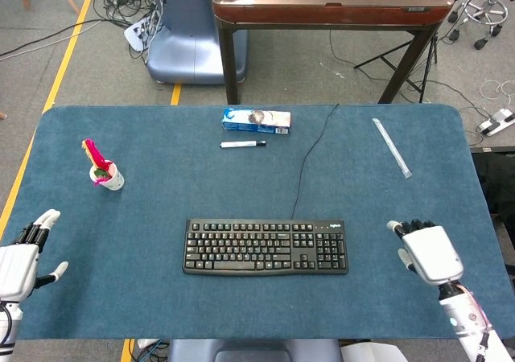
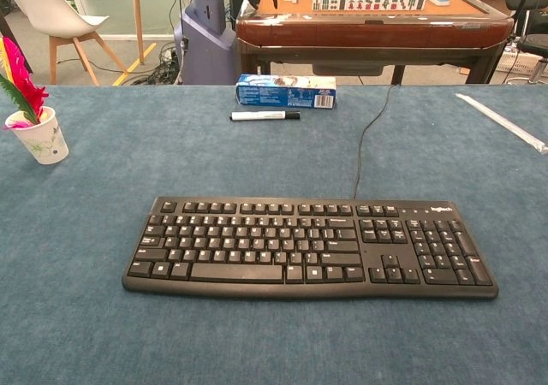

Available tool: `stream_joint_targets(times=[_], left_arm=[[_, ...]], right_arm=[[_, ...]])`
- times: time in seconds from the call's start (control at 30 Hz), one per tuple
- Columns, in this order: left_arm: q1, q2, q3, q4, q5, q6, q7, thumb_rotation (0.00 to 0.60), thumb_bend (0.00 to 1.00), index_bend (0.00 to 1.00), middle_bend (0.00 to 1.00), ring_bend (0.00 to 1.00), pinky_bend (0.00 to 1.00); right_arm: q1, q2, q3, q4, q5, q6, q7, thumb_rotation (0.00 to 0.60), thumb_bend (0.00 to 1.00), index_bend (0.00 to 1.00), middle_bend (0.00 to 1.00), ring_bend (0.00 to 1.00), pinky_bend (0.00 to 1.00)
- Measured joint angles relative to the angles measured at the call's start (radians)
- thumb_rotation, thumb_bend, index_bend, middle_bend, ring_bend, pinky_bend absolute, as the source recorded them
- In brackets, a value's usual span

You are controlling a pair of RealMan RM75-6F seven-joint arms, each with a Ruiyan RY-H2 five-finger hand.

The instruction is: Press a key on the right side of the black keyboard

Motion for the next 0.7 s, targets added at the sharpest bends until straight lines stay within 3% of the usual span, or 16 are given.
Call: stream_joint_targets(times=[0.33, 0.7], left_arm=[[-0.004, 0.016, 0.013, -0.045, 0.040, 0.011, 0.014, 0.600, 0.17, 0.12, 0.13, 0.17, 0.46], [-0.010, 0.002, 0.017, -0.031, 0.029, -0.009, 0.027, 0.600, 0.17, 0.12, 0.14, 0.17, 0.46]], right_arm=[[-0.137, -0.012, 0.034, 0.072, 0.009, 0.181, 0.106, 0.600, 0.31, 0.40, 0.48, 0.43, 0.59], [-0.177, -0.003, 0.067, 0.120, 0.012, 0.184, 0.212, 0.600, 0.31, 0.40, 0.48, 0.43, 0.59]])
